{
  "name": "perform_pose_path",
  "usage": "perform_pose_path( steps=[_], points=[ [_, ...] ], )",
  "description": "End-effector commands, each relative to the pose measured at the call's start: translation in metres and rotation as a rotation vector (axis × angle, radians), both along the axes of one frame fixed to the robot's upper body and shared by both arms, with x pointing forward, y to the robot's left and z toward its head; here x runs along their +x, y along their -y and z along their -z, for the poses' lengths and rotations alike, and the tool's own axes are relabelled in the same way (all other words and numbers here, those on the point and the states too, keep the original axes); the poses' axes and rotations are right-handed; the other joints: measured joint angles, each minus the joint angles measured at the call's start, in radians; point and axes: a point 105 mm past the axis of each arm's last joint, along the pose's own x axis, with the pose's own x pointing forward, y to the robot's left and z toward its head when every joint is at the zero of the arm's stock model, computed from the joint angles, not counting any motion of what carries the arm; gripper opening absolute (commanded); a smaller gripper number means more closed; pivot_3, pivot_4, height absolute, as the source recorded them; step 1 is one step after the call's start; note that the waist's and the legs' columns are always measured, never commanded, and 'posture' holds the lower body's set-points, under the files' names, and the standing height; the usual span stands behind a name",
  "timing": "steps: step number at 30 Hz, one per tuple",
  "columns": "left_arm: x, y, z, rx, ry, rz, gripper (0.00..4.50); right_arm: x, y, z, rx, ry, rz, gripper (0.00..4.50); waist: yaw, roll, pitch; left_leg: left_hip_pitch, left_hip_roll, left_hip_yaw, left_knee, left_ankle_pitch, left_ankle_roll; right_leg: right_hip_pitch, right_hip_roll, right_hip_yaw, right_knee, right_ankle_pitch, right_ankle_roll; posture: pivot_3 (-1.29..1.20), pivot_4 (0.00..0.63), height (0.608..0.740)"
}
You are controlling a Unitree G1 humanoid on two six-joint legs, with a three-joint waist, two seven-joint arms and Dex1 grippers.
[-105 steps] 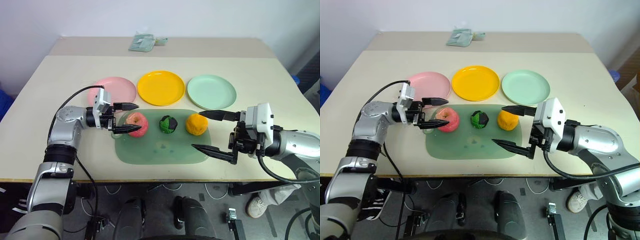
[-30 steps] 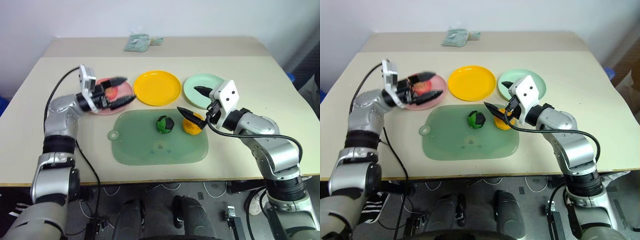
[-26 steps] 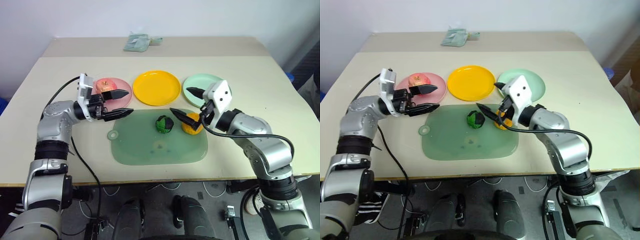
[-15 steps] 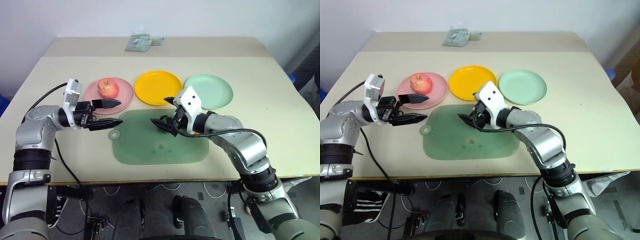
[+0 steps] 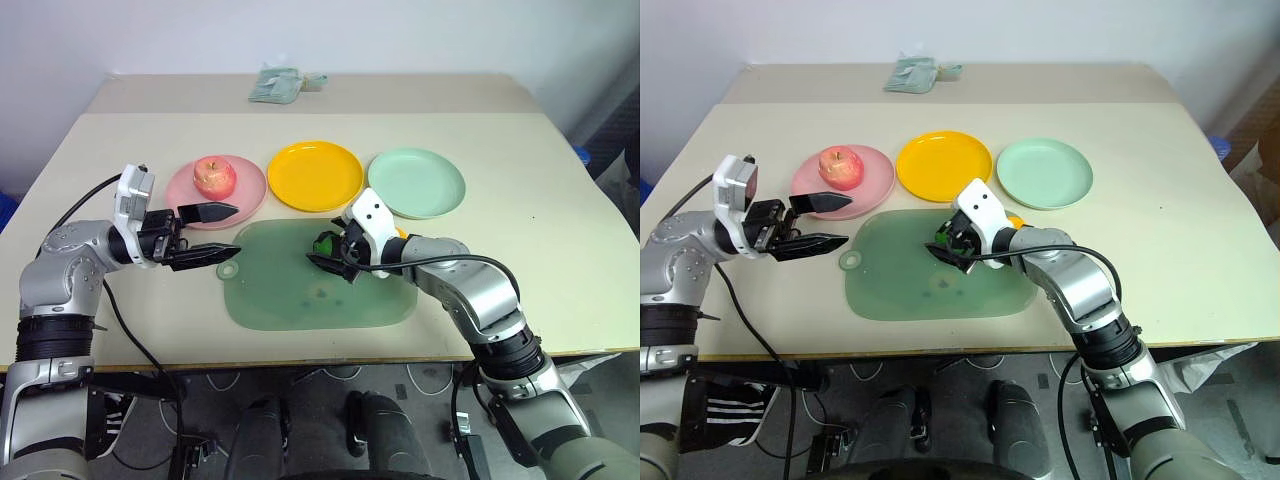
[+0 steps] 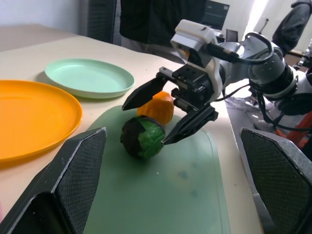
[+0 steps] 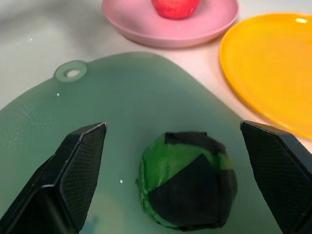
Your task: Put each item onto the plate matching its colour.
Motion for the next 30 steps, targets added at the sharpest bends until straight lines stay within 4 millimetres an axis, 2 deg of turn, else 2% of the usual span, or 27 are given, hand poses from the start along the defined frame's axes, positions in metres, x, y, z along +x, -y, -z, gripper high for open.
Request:
perform_pose_path(
  steps=[1, 11, 24, 27, 30],
  points=[
    [-0.004, -0.002, -0.013, 0.003, 0.064, 0.010, 4.46, 0.001, -0.001, -0.003, -0.023, 0.031, -0.002, 4.50, -0.001, 0.000, 0.000, 0.000, 0.000, 0.000, 0.000, 0.000, 0.000, 0.000, 0.000, 0.000, 0.000, 0.000, 0.000, 0.00, 0.150, 0.740],
    [-0.002, -0.004, -0.007, 0.038, 0.090, 0.014, 4.46, 0.001, 0.003, 0.009, -0.066, 0.019, 0.006, 4.50, -0.001, 0.000, 0.000, 0.000, 0.000, 0.000, 0.000, 0.000, 0.000, 0.000, 0.000, 0.000, 0.000, -0.001, -0.002, 0.00, 0.150, 0.740],
    [0.001, -0.005, -0.007, 0.037, 0.116, 0.006, 4.46, 0.002, 0.008, 0.011, -0.075, 0.022, 0.021, 4.50, -0.001, 0.000, 0.000, 0.000, 0.000, 0.000, 0.000, 0.000, 0.000, 0.000, 0.000, 0.000, 0.000, -0.001, -0.002, 0.00, 0.150, 0.740],
    [0.001, -0.005, -0.007, 0.036, 0.118, 0.005, 4.50, 0.001, 0.008, 0.012, -0.075, 0.021, 0.022, 3.67, 0.000, 0.000, 0.000, 0.000, 0.000, 0.000, 0.000, 0.000, 0.000, 0.000, 0.000, 0.000, 0.000, -0.001, -0.002, 0.00, 0.150, 0.740],
    [0.002, -0.005, -0.007, 0.041, 0.120, 0.002, 4.50, 0.002, 0.010, 0.011, -0.084, 0.033, 0.027, 3.67, -0.001, 0.000, 0.000, 0.000, 0.000, 0.000, 0.000, 0.000, 0.000, 0.000, 0.000, 0.000, 0.000, -0.001, -0.002, 0.00, 0.150, 0.740]
  ],
)
